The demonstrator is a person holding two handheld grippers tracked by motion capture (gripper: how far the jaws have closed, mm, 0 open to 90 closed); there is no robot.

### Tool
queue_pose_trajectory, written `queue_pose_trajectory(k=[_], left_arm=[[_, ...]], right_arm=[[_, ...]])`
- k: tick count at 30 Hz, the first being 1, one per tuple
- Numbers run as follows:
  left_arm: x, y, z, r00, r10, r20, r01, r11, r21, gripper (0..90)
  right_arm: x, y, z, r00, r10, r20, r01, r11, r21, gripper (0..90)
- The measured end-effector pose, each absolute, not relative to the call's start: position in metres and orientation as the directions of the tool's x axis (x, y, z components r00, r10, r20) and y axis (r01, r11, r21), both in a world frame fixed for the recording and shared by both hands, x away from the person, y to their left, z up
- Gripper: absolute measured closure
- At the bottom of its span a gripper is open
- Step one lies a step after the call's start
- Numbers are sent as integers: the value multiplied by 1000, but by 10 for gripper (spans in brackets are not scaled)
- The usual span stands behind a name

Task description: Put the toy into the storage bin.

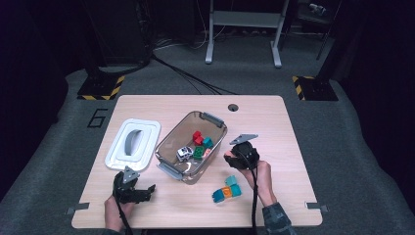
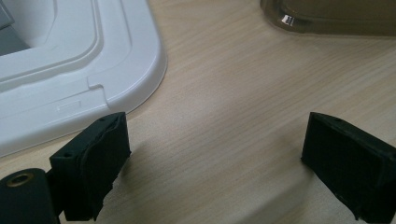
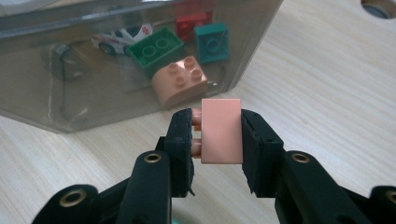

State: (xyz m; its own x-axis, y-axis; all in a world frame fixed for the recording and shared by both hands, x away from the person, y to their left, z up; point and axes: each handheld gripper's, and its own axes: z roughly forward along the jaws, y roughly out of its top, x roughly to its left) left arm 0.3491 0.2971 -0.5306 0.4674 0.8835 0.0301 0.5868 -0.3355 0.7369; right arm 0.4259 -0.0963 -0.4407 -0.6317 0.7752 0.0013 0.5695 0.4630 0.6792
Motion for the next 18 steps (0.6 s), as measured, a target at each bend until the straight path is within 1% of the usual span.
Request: queue_pose_trajectory(k=[9,18], left_arm=[[349,297,-531,466,884,27,587,-333,738,74],[349,298,-530,473,881,19,592,-334,733,74]], right_arm=[[429,-96,-427,-640,768,-30,528,468,709,666],[432,-95,-410,-635,771,-46,512,466,722,666]])
